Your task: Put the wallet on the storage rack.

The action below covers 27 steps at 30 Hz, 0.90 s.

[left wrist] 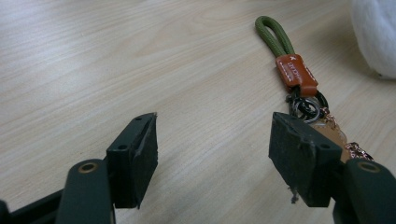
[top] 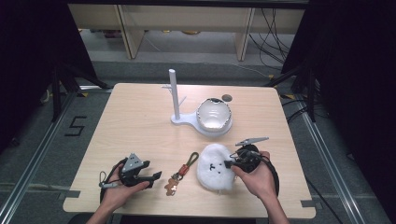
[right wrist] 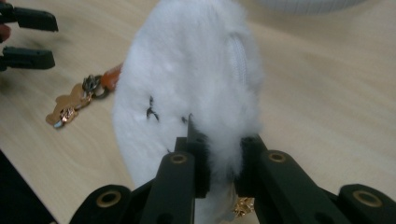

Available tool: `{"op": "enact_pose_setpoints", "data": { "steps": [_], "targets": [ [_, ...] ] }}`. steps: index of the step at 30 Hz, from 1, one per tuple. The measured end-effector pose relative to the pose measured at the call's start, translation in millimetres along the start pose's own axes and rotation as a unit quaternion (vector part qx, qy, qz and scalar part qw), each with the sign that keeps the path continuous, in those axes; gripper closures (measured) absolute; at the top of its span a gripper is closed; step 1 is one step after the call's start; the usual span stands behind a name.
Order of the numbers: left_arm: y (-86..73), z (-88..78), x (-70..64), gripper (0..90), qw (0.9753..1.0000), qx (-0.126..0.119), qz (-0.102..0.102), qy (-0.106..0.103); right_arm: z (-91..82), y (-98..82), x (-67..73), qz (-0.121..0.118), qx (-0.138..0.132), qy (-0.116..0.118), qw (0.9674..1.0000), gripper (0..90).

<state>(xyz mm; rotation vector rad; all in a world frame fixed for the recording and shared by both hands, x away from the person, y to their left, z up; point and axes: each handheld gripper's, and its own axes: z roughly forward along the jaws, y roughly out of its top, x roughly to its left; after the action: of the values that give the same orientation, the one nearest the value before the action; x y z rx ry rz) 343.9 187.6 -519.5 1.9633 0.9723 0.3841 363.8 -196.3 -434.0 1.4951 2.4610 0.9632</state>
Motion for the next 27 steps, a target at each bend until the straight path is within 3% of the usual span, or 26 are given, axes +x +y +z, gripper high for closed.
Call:
{"op": "enact_pose_setpoints", "data": {
  "steps": [2,3,4,5,6,8,11,14,15,17,19,21,26,27],
  "targets": [
    [-0.2,-0.2,0.2,32.3,1.0000,-0.001,-0.003,0.003,-3.7,-0.2,2.4,0.003,-0.026,-0.003,0.9997,81.2],
    [-0.1,-0.3,-0.3,32.3,1.0000,-0.001,-0.007,0.005,-3.6,0.0,0.8,-0.007,-0.046,-0.005,0.9989,81.2],
    [-0.1,-0.3,-0.3,32.3,1.0000,-0.001,-0.007,0.005,-3.6,0.0,0.8,-0.007,-0.046,-0.005,0.9989,81.2],
    [-0.2,-0.3,1.2,32.3,1.0000,-0.001,-0.002,0.003,-4.3,1.0,-0.8,-0.024,-0.062,-0.004,0.9978,81.2],
    [-0.5,-0.3,1.5,32.3,1.0000,-0.003,-0.004,0.004,-7.4,2.3,0.0,-0.018,-0.077,-0.003,0.9969,81.2],
    [-0.6,-0.4,1.7,32.4,1.0000,-0.004,-0.005,0.005,-8.5,3.9,-1.7,-0.036,-0.103,-0.008,0.9941,81.2],
    [-0.8,-2.0,3.5,32.4,1.0000,0.001,0.001,0.009,-10.4,6.4,-2.2,-0.039,-0.138,-0.014,0.9896,81.1],
    [-0.9,-1.6,2.1,32.4,0.9998,-0.007,-0.010,0.016,-12.6,9.7,-5.0,-0.045,-0.157,-0.016,0.9864,81.1],
    [-0.9,-1.6,2.3,32.4,0.9998,-0.009,-0.010,0.017,-13.1,10.1,-2.3,-0.027,-0.160,-0.016,0.9866,81.1],
    [-0.8,-1.8,2.7,32.4,0.9998,-0.010,-0.008,0.018,-14.3,13.1,-6.9,-0.048,-0.175,-0.023,0.9832,81.1],
    [-0.9,-1.5,2.6,32.3,0.9997,-0.013,-0.010,0.018,-15.5,15.2,-5.0,-0.035,-0.180,-0.021,0.9828,81.1],
    [-1.1,-1.7,2.9,32.2,0.9997,-0.012,-0.009,0.019,-17.7,18.9,-9.0,-0.056,-0.191,-0.038,0.9792,81.1],
    [-1.0,-1.9,3.2,32.2,0.9997,-0.011,-0.008,0.020,-18.6,25.0,-10.7,-0.053,-0.210,-0.041,0.9753,81.1],
    [-1.0,-1.8,3.4,32.2,0.9997,-0.012,-0.008,0.021,-20.4,29.8,-13.0,-0.062,-0.221,-0.049,0.9721,81.1]
  ]
}}
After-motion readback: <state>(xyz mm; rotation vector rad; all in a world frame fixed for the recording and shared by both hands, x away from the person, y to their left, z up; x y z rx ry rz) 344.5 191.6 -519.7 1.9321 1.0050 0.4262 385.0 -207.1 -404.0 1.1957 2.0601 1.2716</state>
